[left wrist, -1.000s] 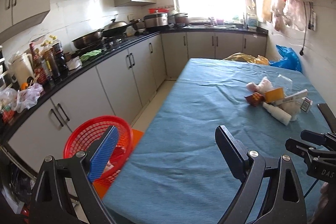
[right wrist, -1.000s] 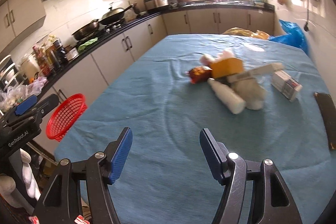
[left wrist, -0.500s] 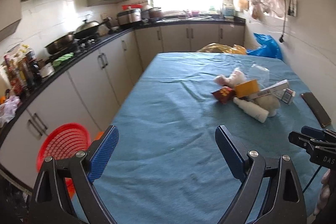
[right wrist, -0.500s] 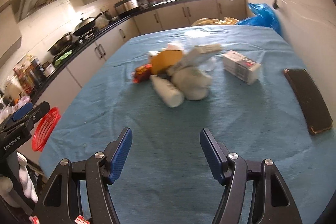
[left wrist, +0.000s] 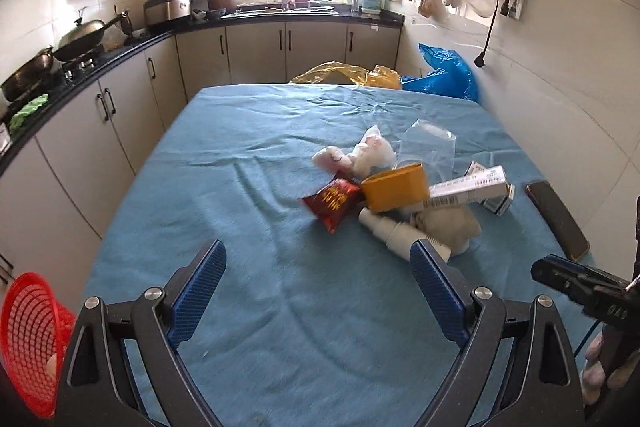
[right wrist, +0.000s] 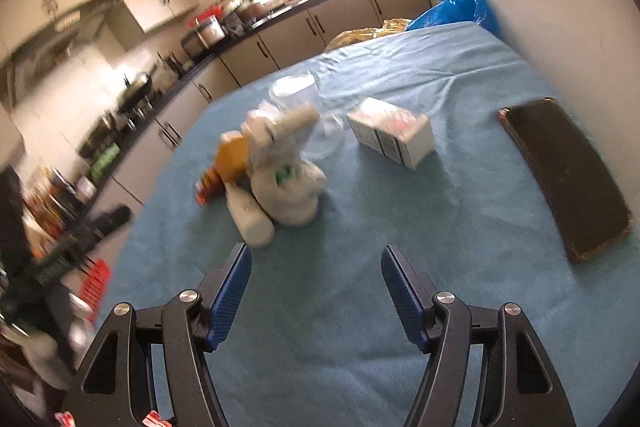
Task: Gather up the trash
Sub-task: 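Grasp the yellow tape roll with the left tool while the right tool grasps the white box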
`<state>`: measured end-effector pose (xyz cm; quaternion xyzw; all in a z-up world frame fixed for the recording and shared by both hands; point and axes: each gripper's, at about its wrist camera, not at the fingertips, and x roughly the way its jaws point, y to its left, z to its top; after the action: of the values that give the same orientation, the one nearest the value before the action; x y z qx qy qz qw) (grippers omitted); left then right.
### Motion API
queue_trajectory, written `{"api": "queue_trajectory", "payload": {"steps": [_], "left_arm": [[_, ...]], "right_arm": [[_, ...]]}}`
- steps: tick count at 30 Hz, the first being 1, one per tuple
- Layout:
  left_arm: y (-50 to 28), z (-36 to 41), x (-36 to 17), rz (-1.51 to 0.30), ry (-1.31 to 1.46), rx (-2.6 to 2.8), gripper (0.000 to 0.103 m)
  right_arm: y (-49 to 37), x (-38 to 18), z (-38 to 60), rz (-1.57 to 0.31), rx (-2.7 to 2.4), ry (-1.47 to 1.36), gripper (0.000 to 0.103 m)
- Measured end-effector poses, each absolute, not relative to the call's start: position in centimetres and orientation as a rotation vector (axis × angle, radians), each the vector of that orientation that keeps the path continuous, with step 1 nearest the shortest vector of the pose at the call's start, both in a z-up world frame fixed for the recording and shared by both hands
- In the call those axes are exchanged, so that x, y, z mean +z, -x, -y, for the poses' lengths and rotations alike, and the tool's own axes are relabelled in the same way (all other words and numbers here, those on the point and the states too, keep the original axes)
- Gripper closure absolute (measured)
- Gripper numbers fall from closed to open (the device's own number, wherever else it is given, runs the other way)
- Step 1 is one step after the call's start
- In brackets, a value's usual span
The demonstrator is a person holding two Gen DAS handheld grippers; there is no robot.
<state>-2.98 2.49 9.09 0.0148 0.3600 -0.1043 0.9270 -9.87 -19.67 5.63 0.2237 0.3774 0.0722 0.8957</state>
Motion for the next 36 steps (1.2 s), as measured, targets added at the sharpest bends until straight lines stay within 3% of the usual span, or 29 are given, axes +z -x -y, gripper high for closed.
{"api": "queue_trajectory", "payload": {"steps": [11,13,16,18,21,31,33,35,36], "left_arm": [[0.2,1.6,9.0,-0.648,-0.219,-0.31,0.011],[-0.7,2.8,8.6,-0.65,-0.266,-0.342,0.011],[-2.2,4.4,7.7,-0.664,-0.333,-0.387,0.011],[-3.0,5.4,7.0,-0.672,-0.379,-0.41,0.011],[-3.9,6.4,6.1,-0.68,-0.421,-0.448,0.011],[-6.4,7.8,4.8,-0.708,-0.438,-0.503,0.012],[-6.8,7.9,4.4,-0.738,-0.419,-0.527,0.023],[-7.1,8.0,3.9,-0.797,-0.387,-0.573,0.078],[-7.2,8.0,3.8,-0.822,-0.367,-0.586,0.082]], "right_arm": [[1.6,4.5,21.9,-0.76,0.21,-0.849,0.028],[0.8,3.5,21.6,-0.782,0.229,-0.884,0.032],[0.2,2.8,21.2,-0.793,0.266,-0.896,0.053],[-0.1,2.8,21.1,-0.791,0.293,-0.898,0.075],[0.0,3.0,21.0,-0.774,0.307,-0.875,0.086],[1.1,3.3,22.2,-0.741,0.288,-0.821,0.087],[1.2,3.0,22.3,-0.744,0.29,-0.831,0.087],[1.0,2.7,22.4,-0.753,0.291,-0.841,0.087],[1.0,2.5,22.5,-0.757,0.294,-0.852,0.087]]}}
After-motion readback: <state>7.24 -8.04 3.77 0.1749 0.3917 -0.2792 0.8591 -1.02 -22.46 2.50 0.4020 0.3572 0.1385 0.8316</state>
